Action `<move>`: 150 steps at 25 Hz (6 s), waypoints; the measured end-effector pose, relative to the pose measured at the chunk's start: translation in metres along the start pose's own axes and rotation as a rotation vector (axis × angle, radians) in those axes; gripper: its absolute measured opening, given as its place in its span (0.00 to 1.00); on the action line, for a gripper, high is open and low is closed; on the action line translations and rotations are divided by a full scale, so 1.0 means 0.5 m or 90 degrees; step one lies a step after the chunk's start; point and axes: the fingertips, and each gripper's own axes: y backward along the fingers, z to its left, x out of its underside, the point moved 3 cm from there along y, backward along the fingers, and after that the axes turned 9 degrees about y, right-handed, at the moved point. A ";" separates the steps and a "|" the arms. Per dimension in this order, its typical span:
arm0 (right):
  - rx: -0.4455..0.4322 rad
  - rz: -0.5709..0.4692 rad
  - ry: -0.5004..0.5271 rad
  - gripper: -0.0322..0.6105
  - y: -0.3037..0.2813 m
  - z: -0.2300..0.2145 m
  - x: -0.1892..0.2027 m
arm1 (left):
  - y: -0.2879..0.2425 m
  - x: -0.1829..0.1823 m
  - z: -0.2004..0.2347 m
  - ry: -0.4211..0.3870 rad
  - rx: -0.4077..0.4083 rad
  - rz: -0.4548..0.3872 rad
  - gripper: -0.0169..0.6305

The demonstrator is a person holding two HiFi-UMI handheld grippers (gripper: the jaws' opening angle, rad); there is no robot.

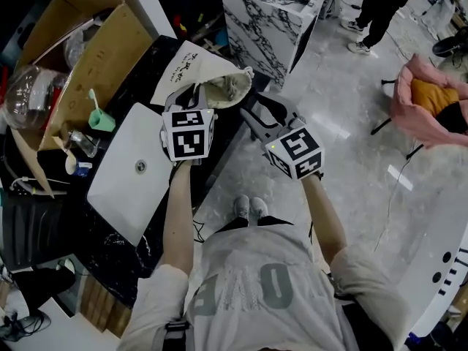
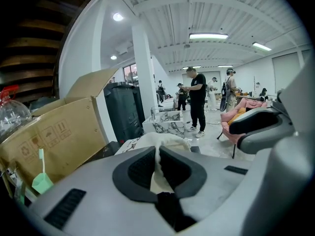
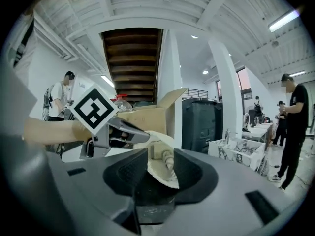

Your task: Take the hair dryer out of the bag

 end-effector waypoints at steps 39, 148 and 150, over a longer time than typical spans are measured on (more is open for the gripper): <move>-0.219 0.261 0.149 0.51 -0.436 -0.047 0.115 | -0.023 -0.017 0.034 0.050 0.031 -0.005 0.09; 0.081 0.220 -0.171 0.41 0.174 0.007 0.196 | -0.111 0.188 -0.082 0.051 0.126 0.164 0.29; 0.084 0.216 -0.167 0.41 0.172 0.003 0.189 | -0.104 0.172 -0.083 0.052 0.125 0.150 0.30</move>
